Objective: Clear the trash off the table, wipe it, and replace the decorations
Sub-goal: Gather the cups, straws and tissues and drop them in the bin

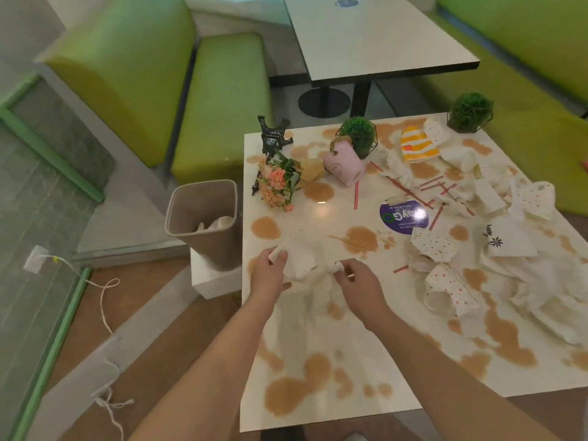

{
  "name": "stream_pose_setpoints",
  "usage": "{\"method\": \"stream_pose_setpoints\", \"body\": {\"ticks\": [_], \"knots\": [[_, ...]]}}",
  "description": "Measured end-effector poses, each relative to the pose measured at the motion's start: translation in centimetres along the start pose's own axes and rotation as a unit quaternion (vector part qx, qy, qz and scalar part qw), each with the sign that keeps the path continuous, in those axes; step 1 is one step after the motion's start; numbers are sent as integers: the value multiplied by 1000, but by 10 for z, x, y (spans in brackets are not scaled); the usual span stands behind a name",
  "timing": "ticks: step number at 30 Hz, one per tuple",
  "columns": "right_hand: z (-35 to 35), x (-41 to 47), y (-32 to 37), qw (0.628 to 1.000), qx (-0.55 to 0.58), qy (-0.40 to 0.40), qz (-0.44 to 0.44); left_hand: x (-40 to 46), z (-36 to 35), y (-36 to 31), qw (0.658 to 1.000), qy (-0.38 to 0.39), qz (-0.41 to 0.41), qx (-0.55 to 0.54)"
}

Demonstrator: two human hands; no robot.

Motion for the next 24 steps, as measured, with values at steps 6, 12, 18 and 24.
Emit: {"method": "stream_pose_setpoints", "body": {"ticks": [6,12,18,24], "knots": [[-61,38,61,997,77,6,-20,58,60,-28,999,-39,2,-4],[-120,79,124,997,67,12,-21,121,125,-55,995,-97,2,1],[-175,123,162,998,63,0,-11,192,170,-74,990,-136,-8,38],[-225,153,181,1000,25,1,4,232,187,-75,991,-114,27,61]]}}
Point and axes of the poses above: each hand's wrist, its own x-axis towards the middle knuckle, its own z-axis out of the back of the hand, y = z × x, the point moved 4 cm from there along x, towards the middle knuckle, and after that the axes turned 6 degrees about -y, right-handed, at the moved point
